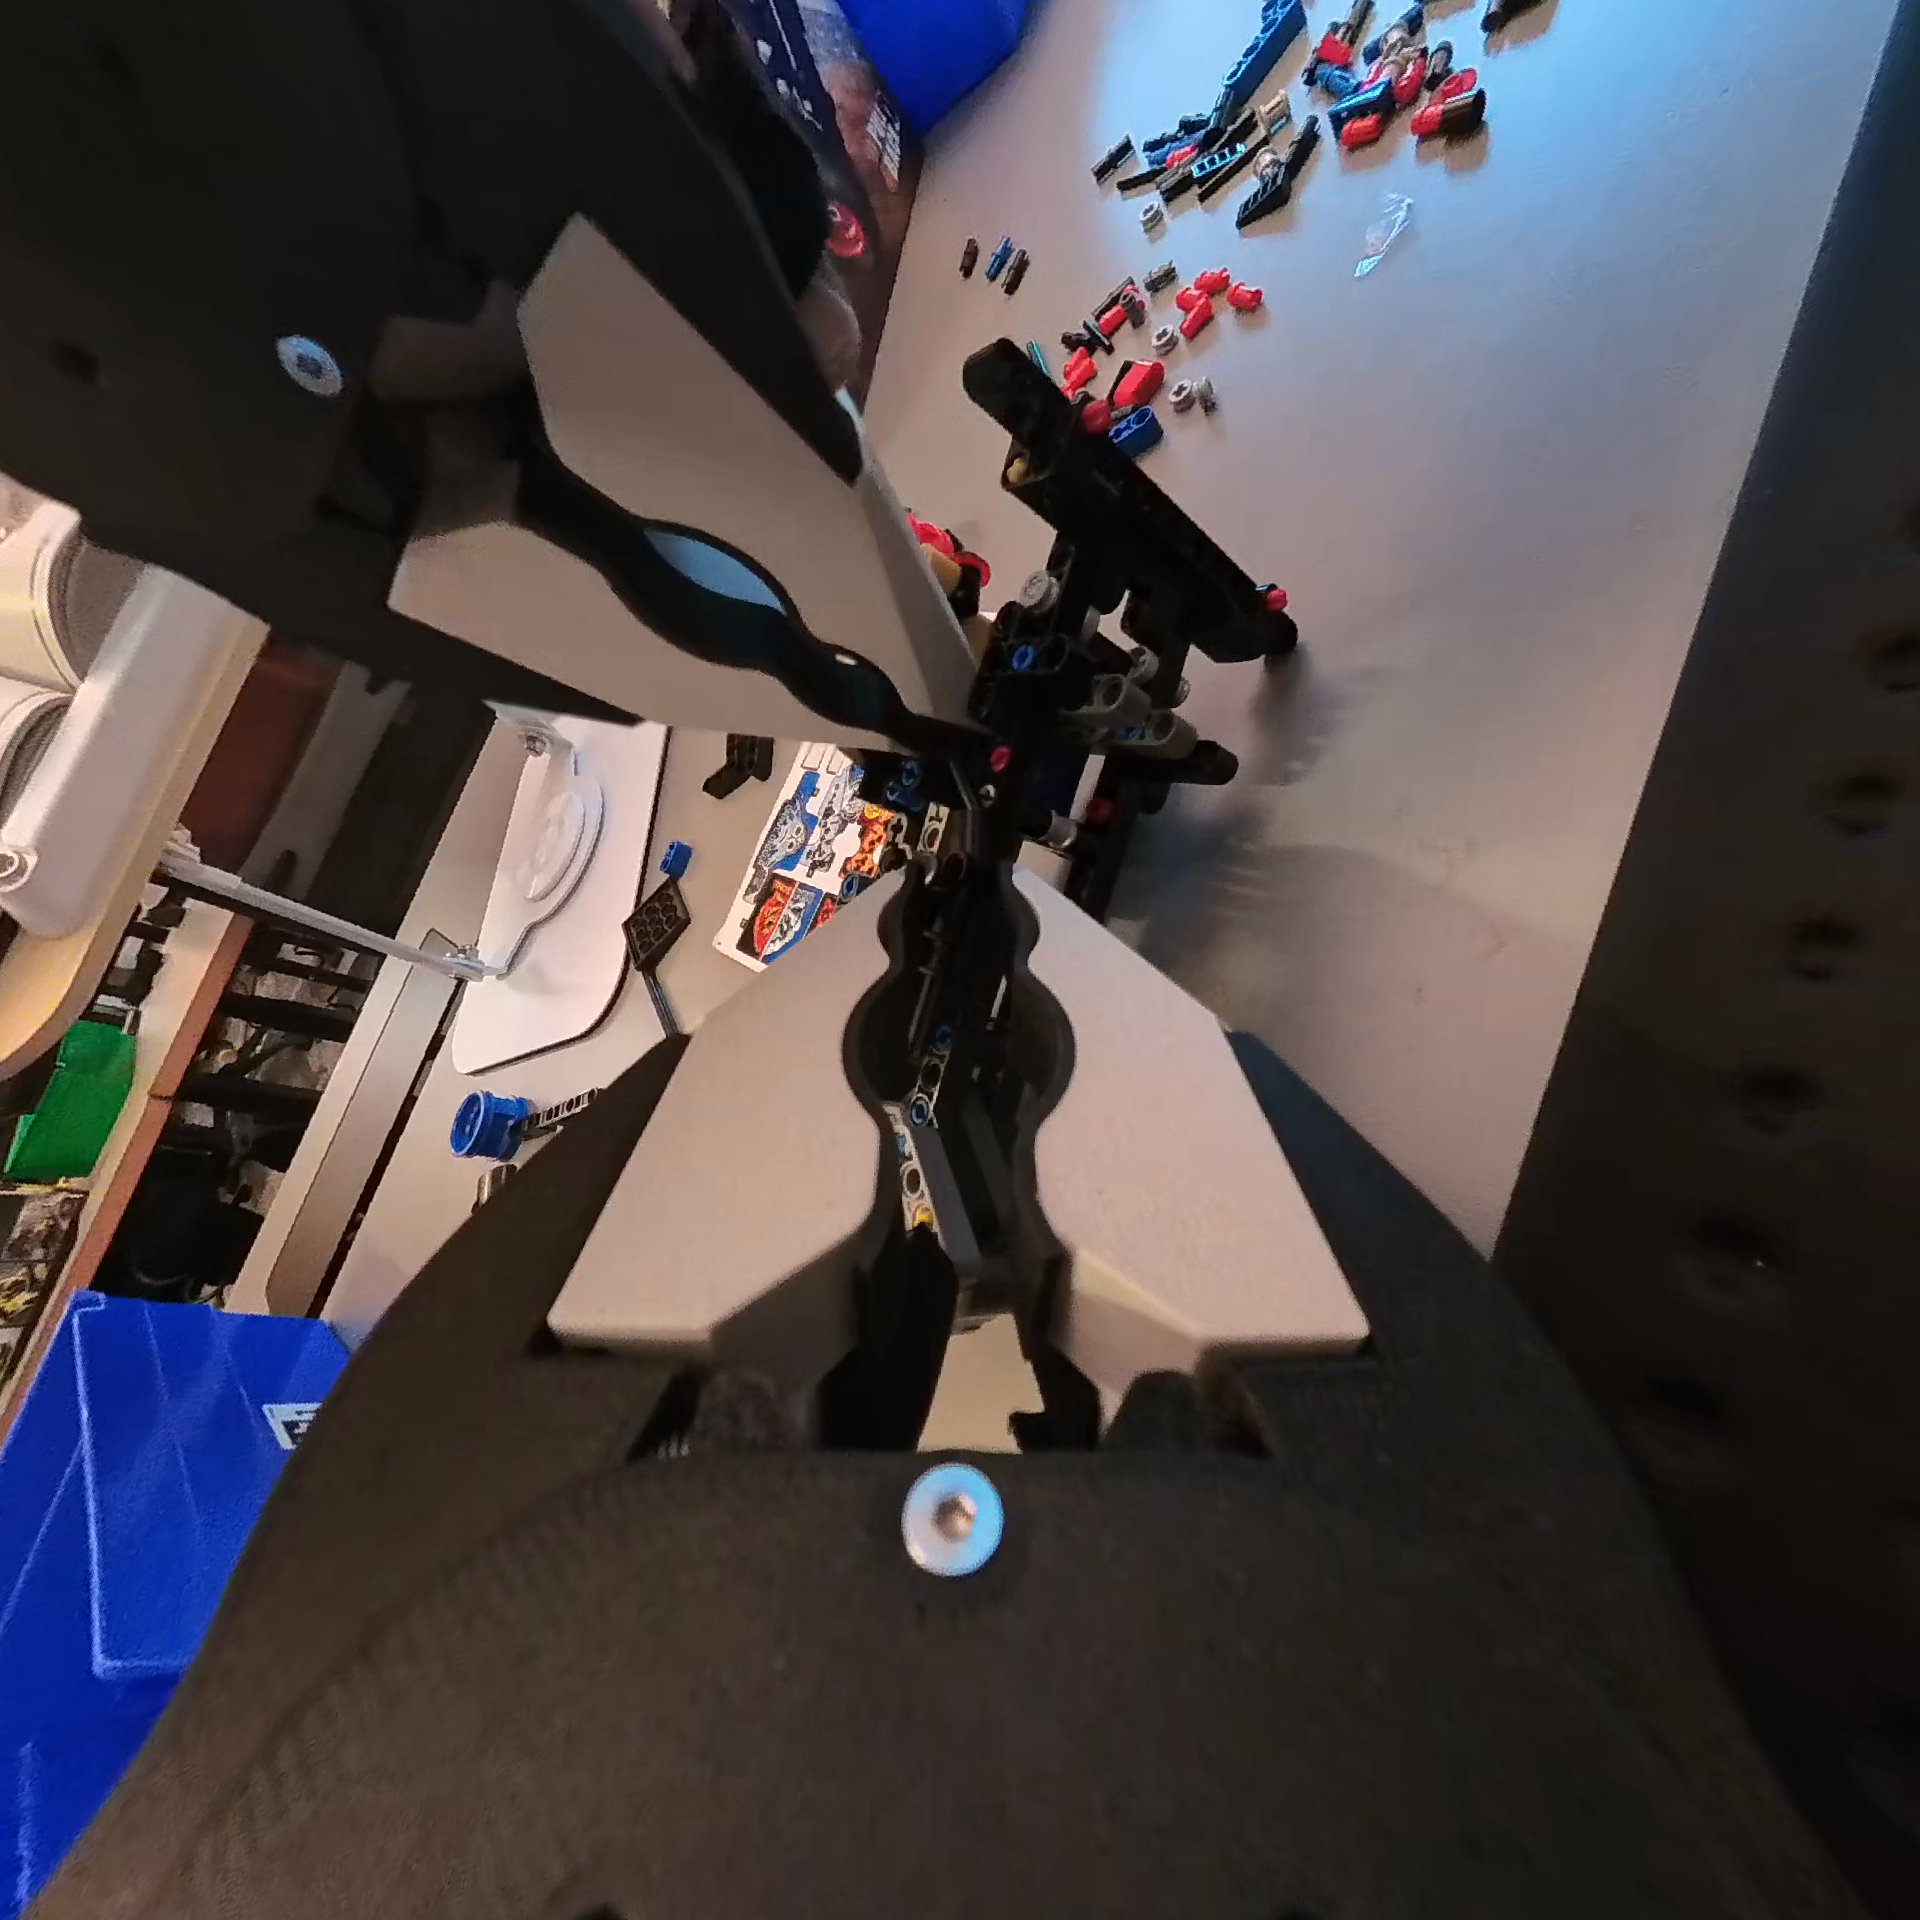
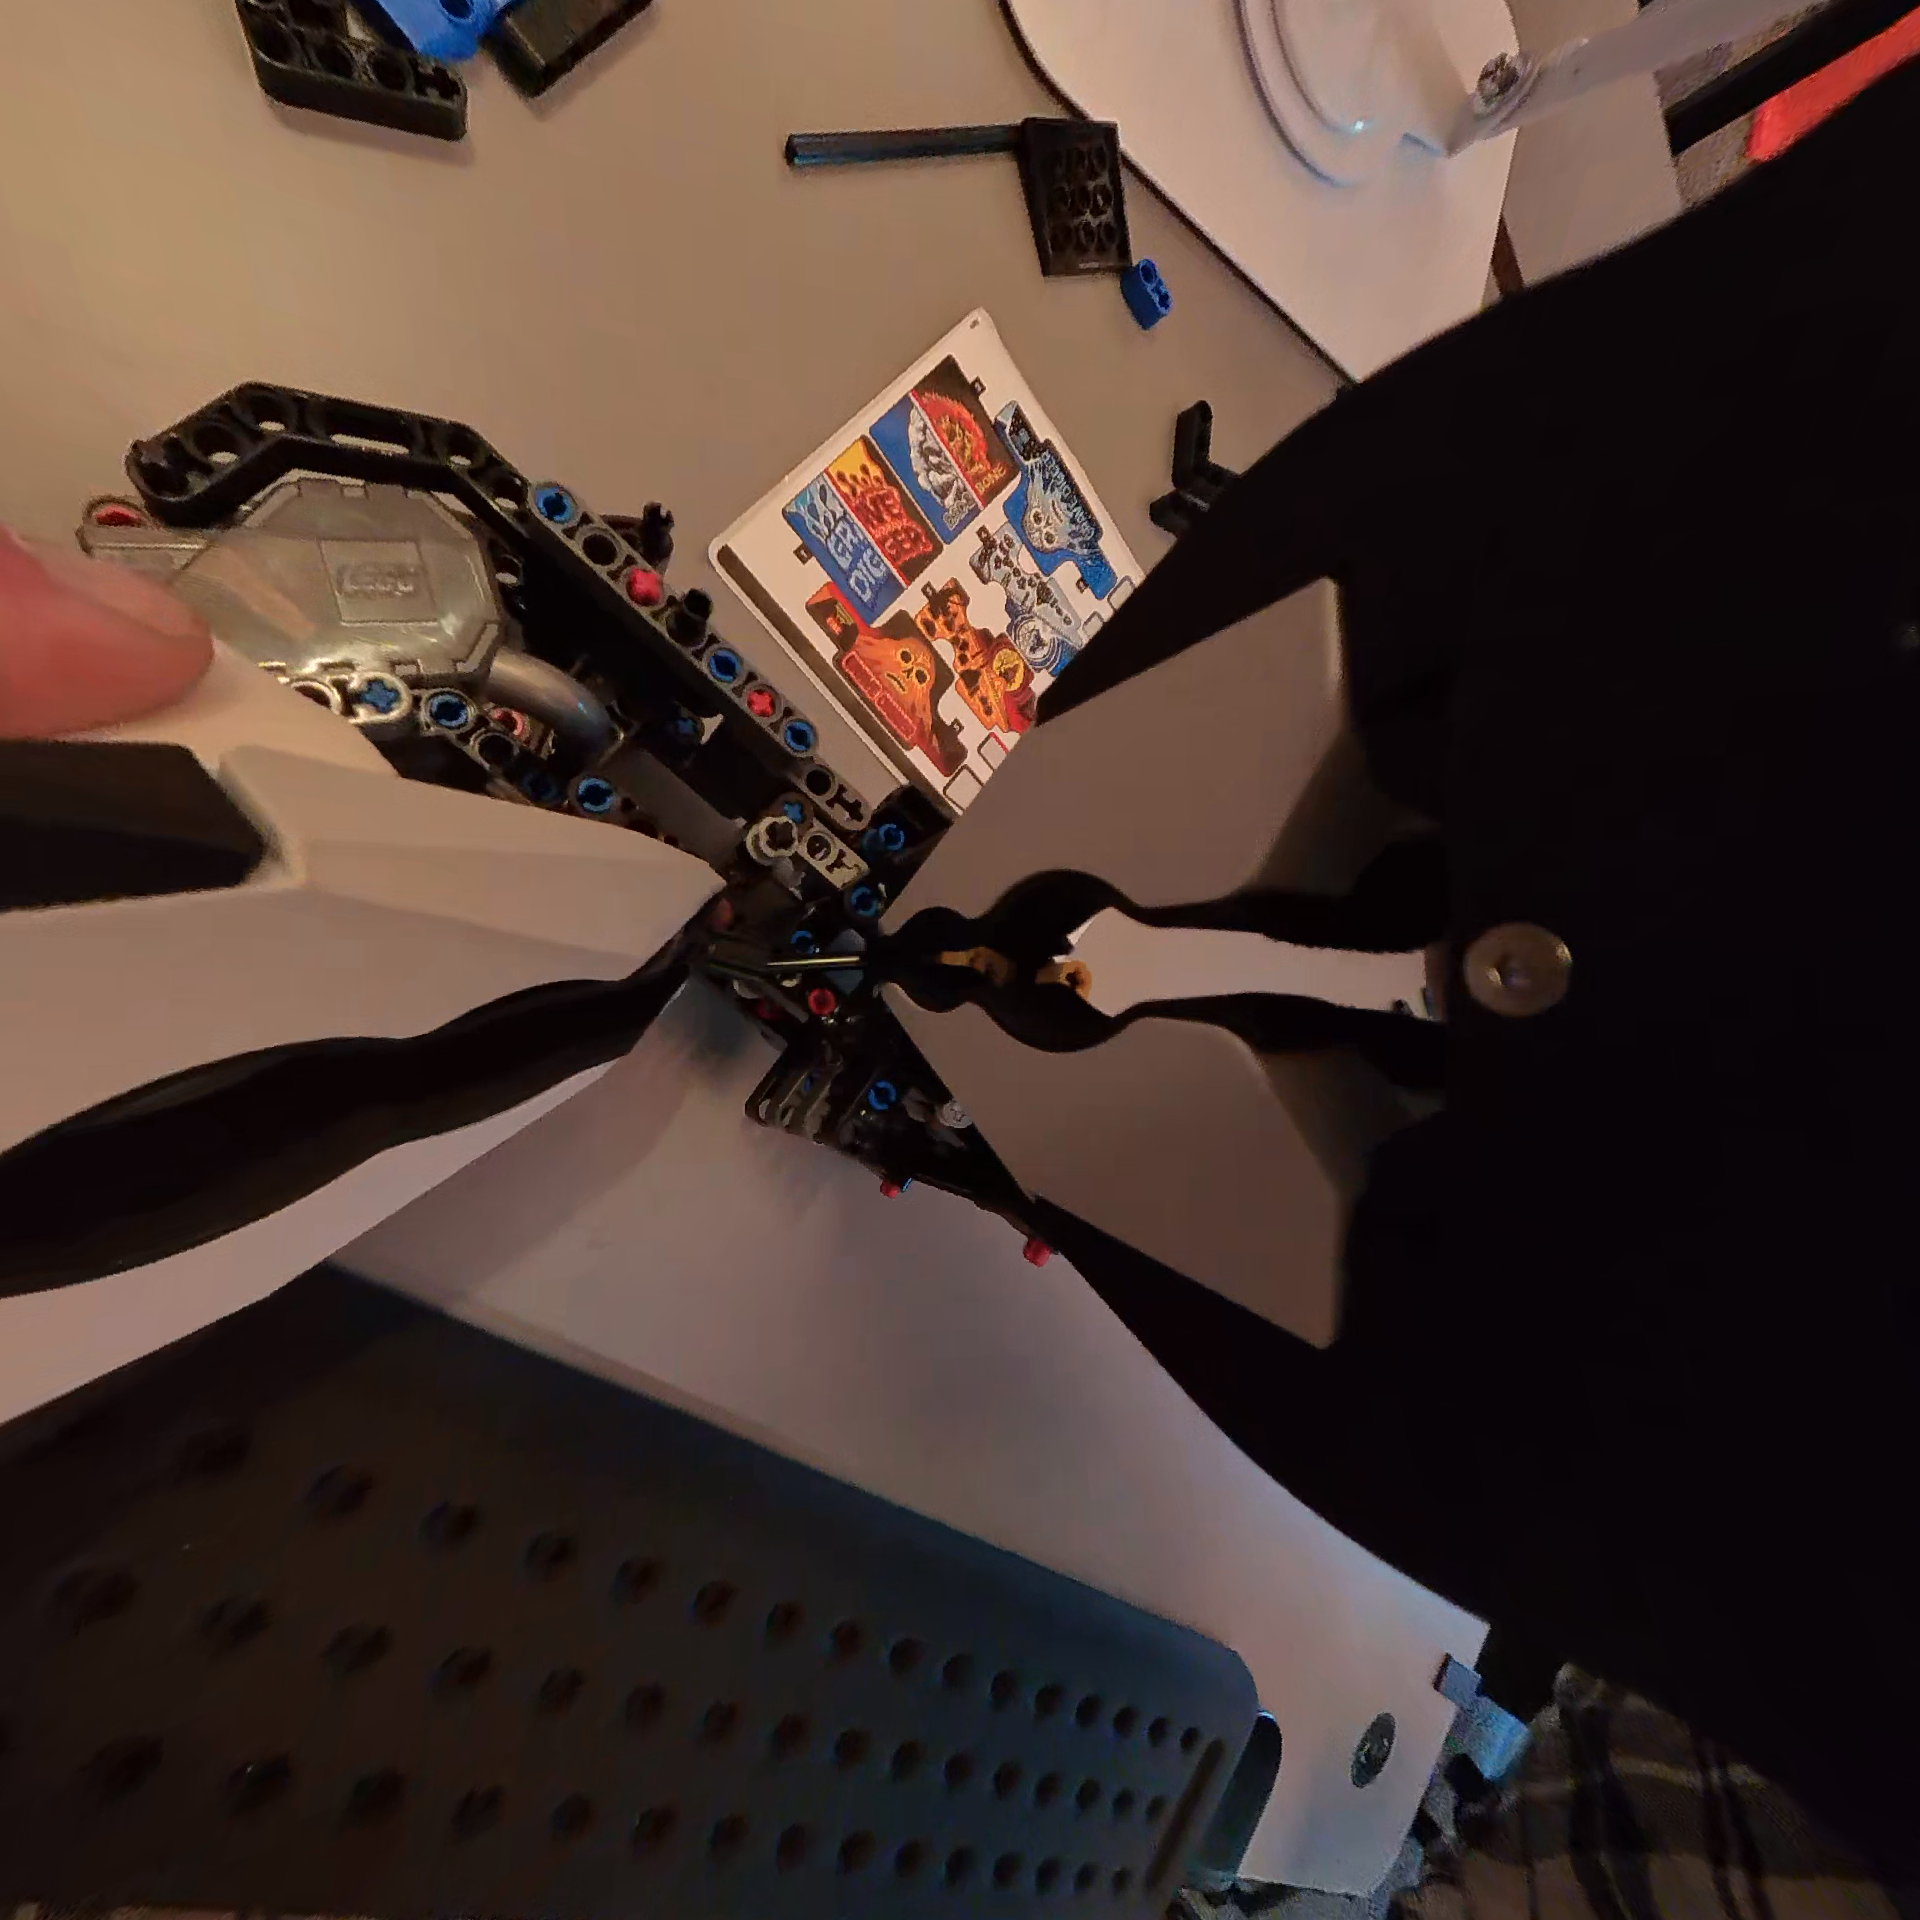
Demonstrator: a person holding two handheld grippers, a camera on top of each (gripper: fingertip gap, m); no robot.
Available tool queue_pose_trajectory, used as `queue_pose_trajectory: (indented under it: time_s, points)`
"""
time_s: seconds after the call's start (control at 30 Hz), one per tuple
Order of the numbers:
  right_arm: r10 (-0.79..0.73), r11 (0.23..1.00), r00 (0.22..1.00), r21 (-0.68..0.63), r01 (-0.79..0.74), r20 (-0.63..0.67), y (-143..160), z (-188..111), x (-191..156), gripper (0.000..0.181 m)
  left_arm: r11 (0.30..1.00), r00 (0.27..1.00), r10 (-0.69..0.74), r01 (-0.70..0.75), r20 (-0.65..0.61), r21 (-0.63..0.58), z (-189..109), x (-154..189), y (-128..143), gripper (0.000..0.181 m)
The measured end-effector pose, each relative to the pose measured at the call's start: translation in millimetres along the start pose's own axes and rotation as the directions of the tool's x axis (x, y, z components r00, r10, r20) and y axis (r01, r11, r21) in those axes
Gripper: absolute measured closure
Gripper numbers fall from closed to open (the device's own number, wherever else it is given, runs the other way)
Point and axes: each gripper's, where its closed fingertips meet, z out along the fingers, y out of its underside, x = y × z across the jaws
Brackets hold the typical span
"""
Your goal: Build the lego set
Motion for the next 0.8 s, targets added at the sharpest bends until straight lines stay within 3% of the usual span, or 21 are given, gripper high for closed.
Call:
queue_pose_trajectory:
  time_s: [0.5,0.8]
  points:
    - [0.068,0.994,0.998,0.084,-0.069,0.012,-1.7,-2.4,1.2,0.181,1.000,1.000,-0.001,0.002,0.008,-0.006,-0.6,-1.4,1.4,0.170]
    - [0.053,0.998,0.998,0.022,-0.053,-0.017,0.2,0.8,-0.4,0.181,1.000,1.000,-0.010,0.010,0.014,-0.018,-2.4,-1.6,3.0,0.170]
